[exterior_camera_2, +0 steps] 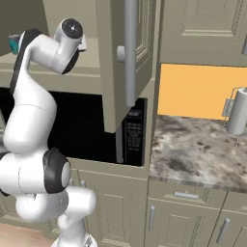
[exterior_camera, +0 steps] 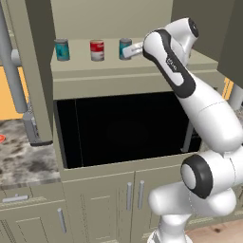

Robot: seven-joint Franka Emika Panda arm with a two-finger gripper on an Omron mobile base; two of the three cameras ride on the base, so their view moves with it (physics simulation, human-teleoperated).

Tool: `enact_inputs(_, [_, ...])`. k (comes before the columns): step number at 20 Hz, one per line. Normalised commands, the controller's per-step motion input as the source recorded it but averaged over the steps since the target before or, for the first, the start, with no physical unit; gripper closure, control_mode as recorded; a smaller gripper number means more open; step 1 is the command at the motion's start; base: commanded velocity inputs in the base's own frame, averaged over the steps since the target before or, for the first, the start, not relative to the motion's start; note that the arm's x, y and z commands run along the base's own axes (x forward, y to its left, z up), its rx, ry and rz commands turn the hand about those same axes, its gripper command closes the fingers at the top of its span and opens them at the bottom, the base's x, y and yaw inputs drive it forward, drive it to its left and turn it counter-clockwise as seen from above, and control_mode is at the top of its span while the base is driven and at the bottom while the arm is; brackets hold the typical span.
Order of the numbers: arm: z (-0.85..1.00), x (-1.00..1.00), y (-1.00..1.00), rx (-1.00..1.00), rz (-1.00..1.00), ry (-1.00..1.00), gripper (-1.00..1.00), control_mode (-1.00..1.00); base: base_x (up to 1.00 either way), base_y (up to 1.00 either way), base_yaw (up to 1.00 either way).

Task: Stack two cans on top of the other two cans in the cabinet.

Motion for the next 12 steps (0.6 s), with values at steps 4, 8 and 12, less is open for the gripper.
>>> enact_inputs(4, [0.0, 0.23, 0.03, -0.03, 0.0, 0.0, -1.0, -1.0, 0.0, 0.0, 0.0])
enact_inputs(8, [0.0, 0.24, 0.05, 0.0, 0.0, 0.0, -1.0, -1.0, 0.0, 0.0, 0.0])
enact_inputs(12, [0.0, 0.26, 0.01, 0.0, 0.0, 0.0, -1.0, -1.0, 0.0, 0.0, 0.0])
